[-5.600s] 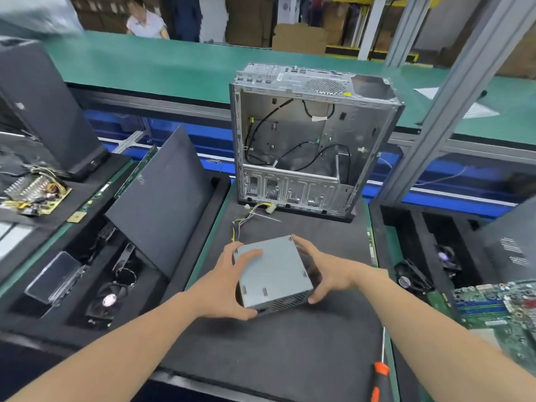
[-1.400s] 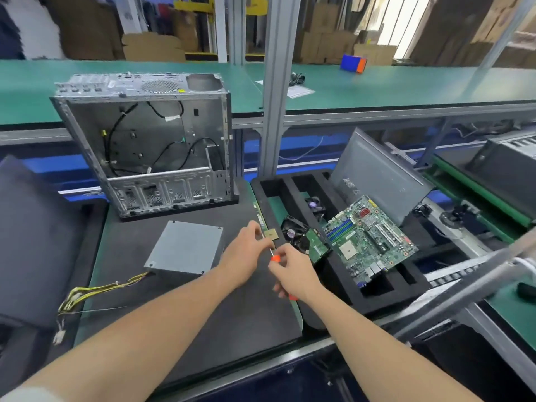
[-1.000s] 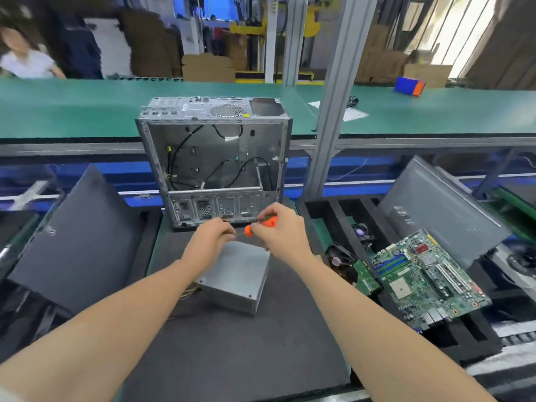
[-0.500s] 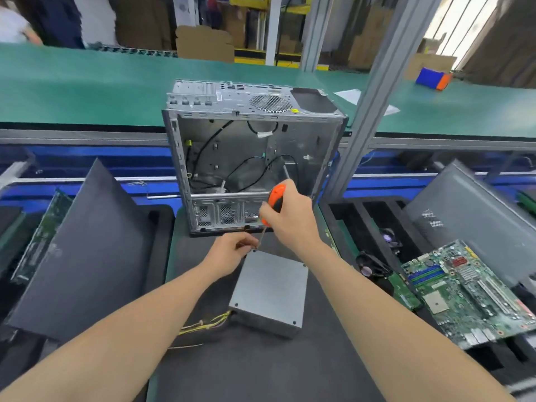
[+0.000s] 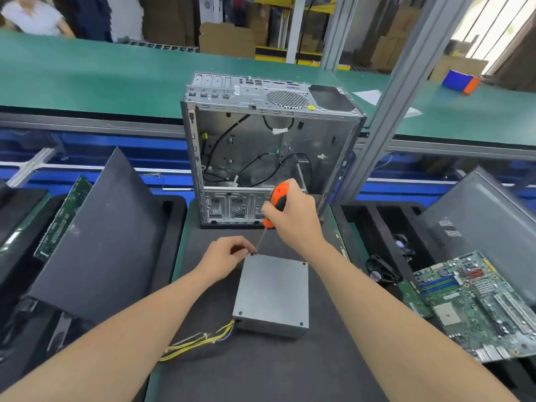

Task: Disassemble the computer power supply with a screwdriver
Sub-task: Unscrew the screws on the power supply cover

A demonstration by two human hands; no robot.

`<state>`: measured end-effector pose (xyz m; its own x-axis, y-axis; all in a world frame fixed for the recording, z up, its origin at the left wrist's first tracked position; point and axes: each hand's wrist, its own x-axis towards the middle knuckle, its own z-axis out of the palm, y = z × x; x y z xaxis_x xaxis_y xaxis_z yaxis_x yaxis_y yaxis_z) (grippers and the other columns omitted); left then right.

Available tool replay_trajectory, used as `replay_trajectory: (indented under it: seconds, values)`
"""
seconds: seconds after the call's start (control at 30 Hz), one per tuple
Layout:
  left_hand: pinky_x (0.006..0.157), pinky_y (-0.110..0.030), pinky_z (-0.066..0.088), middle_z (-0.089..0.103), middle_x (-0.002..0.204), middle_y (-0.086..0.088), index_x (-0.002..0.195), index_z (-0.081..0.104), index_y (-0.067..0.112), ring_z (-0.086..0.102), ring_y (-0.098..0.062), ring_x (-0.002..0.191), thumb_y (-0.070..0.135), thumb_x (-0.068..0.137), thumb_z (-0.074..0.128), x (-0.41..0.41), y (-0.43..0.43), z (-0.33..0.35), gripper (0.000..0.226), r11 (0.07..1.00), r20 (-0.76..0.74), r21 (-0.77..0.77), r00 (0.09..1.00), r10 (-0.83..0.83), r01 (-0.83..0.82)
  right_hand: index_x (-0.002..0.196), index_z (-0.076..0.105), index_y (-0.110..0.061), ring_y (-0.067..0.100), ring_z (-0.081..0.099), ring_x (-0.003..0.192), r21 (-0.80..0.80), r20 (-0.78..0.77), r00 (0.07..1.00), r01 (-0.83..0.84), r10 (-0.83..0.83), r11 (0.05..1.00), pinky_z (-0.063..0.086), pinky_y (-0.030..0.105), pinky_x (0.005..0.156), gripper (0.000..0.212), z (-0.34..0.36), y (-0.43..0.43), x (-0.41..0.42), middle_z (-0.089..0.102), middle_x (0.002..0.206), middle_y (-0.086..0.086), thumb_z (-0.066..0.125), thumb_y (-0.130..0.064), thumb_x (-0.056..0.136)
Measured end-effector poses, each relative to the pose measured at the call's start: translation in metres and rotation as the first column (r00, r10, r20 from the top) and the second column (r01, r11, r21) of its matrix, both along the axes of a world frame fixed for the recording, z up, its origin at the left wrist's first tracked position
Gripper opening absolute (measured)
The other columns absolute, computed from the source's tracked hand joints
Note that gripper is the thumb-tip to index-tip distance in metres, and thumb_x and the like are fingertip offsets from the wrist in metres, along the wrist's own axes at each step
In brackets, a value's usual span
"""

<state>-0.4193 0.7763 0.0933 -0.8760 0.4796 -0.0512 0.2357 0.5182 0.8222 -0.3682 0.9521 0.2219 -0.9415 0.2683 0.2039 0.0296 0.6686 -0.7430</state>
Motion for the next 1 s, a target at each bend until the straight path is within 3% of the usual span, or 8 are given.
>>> replay_trajectory:
  seconds: [0.27, 0.37, 0.5, 0.77, 0.93, 1.0]
  values:
    - [0.084, -0.018, 0.049, 0.076, 0.095, 0.022, 0.095, 0.076, 0.034, 0.067, 0.001, 0.097, 0.013, 0.101, 0.063, 0.01, -0.005, -0.002, 0.025, 0.998, 0.026, 0.055, 0.999, 0.038, -0.04, 0.099, 0.047, -0.016, 0.028, 0.073, 0.079, -0.001, 0.023, 0.999, -0.042, 0.042, 0.999, 0.059, 0.05, 0.067, 0.026, 0.005, -0.01, 0.0, 0.066, 0.082, 0.008, 0.065, -0.031, 0.089]
    - [0.081, -0.009, 0.044, 0.076, 0.094, 0.026, 0.095, 0.075, 0.032, 0.066, 0.008, 0.096, 0.012, 0.101, 0.063, 0.012, -0.005, -0.003, 0.025, 0.996, 0.035, 0.069, 0.998, 0.053, -0.055, 0.094, 0.046, -0.018, 0.026, 0.073, 0.077, 0.018, 0.012, 0.999, -0.051, 0.051, 0.999, 0.059, 0.046, 0.064, 0.024, 0.005, -0.012, 0.001, 0.065, 0.077, 0.004, 0.066, -0.03, 0.089]
    - [0.077, -0.002, 0.04, 0.075, 0.094, 0.029, 0.094, 0.075, 0.033, 0.064, 0.013, 0.095, 0.011, 0.101, 0.062, 0.014, -0.004, -0.001, 0.026, 0.995, 0.041, 0.08, 0.997, 0.063, -0.066, 0.096, 0.046, -0.017, 0.027, 0.073, 0.077, 0.004, 0.03, 0.998, -0.058, 0.058, 0.998, 0.059, 0.051, 0.067, 0.025, 0.006, -0.011, 0.002, 0.066, 0.08, 0.008, 0.065, -0.031, 0.087]
    - [0.083, -0.017, 0.047, 0.077, 0.097, 0.022, 0.095, 0.076, 0.035, 0.066, 0.003, 0.098, 0.014, 0.101, 0.063, 0.013, -0.004, -0.004, 0.025, 0.996, 0.033, 0.059, 0.997, 0.072, -0.073, 0.097, 0.048, -0.017, 0.028, 0.073, 0.078, 0.004, 0.023, 0.998, -0.06, 0.06, 0.998, 0.059, 0.051, 0.067, 0.024, 0.004, -0.01, 0.002, 0.066, 0.083, 0.008, 0.065, -0.03, 0.088]
    - [0.086, -0.014, 0.047, 0.076, 0.096, 0.025, 0.1, 0.077, 0.032, 0.066, 0.005, 0.1, 0.013, 0.102, 0.062, 0.013, -0.004, -0.003, 0.024, 0.995, 0.047, 0.062, 0.996, 0.071, -0.074, 0.094, 0.045, -0.023, 0.019, 0.067, 0.07, 0.072, -0.031, 0.997, -0.061, 0.064, 0.996, 0.053, 0.033, 0.055, 0.025, 0.0, -0.011, 0.0, 0.059, 0.073, -0.003, 0.068, -0.031, 0.089]
    - [0.085, -0.011, 0.045, 0.076, 0.097, 0.025, 0.101, 0.078, 0.031, 0.065, 0.007, 0.101, 0.012, 0.102, 0.061, 0.014, -0.004, -0.003, 0.025, 0.995, 0.049, 0.066, 0.996, 0.068, -0.071, 0.093, 0.045, -0.024, 0.019, 0.068, 0.069, 0.064, -0.036, 0.998, -0.052, 0.054, 0.997, 0.054, 0.034, 0.055, 0.024, 0.0, -0.009, 0.0, 0.059, 0.071, -0.004, 0.068, -0.031, 0.088]
